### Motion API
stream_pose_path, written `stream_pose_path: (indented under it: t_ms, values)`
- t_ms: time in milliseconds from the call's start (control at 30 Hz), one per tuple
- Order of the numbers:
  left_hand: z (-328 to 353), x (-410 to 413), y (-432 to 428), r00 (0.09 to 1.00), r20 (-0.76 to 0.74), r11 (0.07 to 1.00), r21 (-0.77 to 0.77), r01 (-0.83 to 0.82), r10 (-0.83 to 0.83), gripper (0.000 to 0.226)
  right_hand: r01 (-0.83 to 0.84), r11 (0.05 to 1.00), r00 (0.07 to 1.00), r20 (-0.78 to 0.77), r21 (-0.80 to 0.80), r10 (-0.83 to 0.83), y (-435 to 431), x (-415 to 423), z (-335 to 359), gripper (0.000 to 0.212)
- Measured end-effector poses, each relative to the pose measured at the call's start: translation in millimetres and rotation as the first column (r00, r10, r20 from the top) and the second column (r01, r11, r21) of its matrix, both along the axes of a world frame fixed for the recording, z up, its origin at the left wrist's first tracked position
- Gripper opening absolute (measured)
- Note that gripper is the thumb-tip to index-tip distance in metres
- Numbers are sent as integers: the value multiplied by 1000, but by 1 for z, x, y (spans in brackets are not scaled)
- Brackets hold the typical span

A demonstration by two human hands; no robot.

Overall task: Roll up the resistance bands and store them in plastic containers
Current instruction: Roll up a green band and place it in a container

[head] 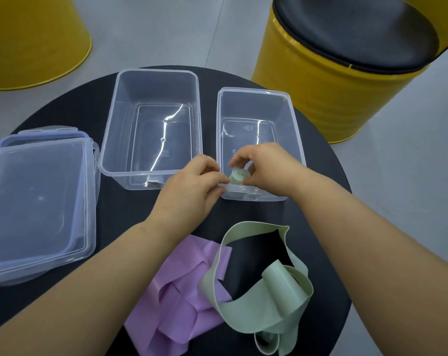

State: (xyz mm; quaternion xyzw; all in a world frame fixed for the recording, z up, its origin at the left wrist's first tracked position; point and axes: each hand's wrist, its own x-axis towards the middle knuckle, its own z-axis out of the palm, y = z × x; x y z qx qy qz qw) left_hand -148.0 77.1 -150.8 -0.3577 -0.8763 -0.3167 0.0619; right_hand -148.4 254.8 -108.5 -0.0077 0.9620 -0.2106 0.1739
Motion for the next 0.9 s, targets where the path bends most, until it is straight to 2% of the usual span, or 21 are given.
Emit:
stream_pose_path:
  t_ms: [633, 900]
  values:
    - [-2, -2, 1, 999, 3, 999, 34, -37, 37, 17, -31, 999, 999, 16, 6, 31, -9, -6, 2, 26]
    - [-3, 0, 2, 998, -1, 996, 65, -66, 66, 17, 24, 991, 995, 97, -129, -11, -2, -8, 0, 26]
